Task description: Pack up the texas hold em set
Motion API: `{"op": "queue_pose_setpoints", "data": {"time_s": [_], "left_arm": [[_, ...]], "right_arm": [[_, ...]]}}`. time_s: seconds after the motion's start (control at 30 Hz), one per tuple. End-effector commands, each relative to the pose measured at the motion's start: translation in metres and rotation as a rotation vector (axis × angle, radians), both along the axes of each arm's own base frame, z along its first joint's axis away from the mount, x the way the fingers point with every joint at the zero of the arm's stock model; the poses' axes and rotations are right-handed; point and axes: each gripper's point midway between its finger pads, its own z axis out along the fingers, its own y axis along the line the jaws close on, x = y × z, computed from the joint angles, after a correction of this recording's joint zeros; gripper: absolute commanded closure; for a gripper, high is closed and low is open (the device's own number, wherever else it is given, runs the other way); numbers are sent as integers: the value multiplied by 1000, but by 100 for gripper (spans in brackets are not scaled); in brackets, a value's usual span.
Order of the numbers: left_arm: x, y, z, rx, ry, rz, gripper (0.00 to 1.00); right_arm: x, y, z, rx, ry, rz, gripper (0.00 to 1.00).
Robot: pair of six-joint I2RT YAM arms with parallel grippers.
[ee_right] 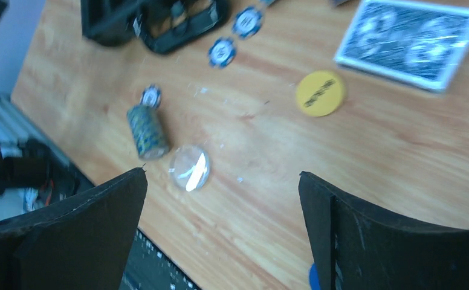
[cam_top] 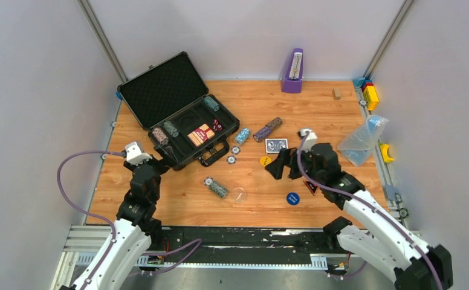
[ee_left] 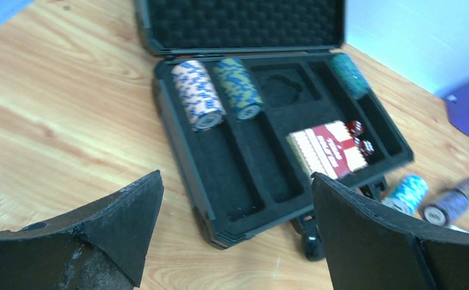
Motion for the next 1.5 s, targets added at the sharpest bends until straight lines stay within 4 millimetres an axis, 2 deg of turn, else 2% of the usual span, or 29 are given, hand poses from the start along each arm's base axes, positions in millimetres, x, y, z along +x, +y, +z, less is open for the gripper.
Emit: {"op": "queue_pose_setpoints", "data": {"time_s": [0.0, 0.07, 0.27, 0.33, 0.4, 0.43, 0.47, 0.57, 0.73, 0.83, 0.9, 0.97, 1.07, 1.2, 1.27, 1.47], "left_arm": [[8, -37, 20, 53, -83, -233, 0], [8, -41, 21, 60, -86, -261, 0], [9, -32, 18, 45, -68, -201, 0], [8, -24, 18, 29, -66, -150, 0], [4, -6, 11, -3, -40, -34, 0], [2, 9, 11, -40, -46, 69, 0], [-3, 17, 3, -43, -15, 121, 0], [-15, 45, 1, -94, -16, 314, 0], [-22, 55, -4, -107, -4, 384, 0], [-21, 52, -4, -111, -4, 367, 0], [-20, 51, -4, -110, -5, 360, 0], [-19, 50, -4, -110, -5, 353, 0], [-19, 49, -3, -110, -8, 345, 0], [-18, 48, -3, -105, -9, 341, 0], [-19, 49, -3, -100, -7, 345, 0], [-22, 54, -3, -97, -4, 376, 0]], "right_arm": [[-12, 55, 24, -3, -124, 226, 0], [-18, 77, 18, -20, -123, 281, 0], [-34, 146, -18, -213, -113, 409, 0], [-32, 164, -35, -304, -110, 412, 2], [-31, 179, -53, -393, -105, 421, 4], [-30, 186, -68, -446, -90, 421, 8], [-30, 193, -77, -481, -85, 428, 10], [-25, 207, -97, -550, -68, 423, 15], [-25, 220, -117, -575, -38, 439, 25], [-26, 225, -123, -570, -25, 459, 42], [-24, 227, -119, -562, -32, 445, 56], [-21, 231, -106, -533, -50, 428, 66], [-11, 238, -71, -475, -113, 388, 68], [16, 249, -24, -406, -208, 306, 80], [29, 256, -10, -387, -234, 291, 81], [74, 283, 14, -351, -284, 239, 84]]}}
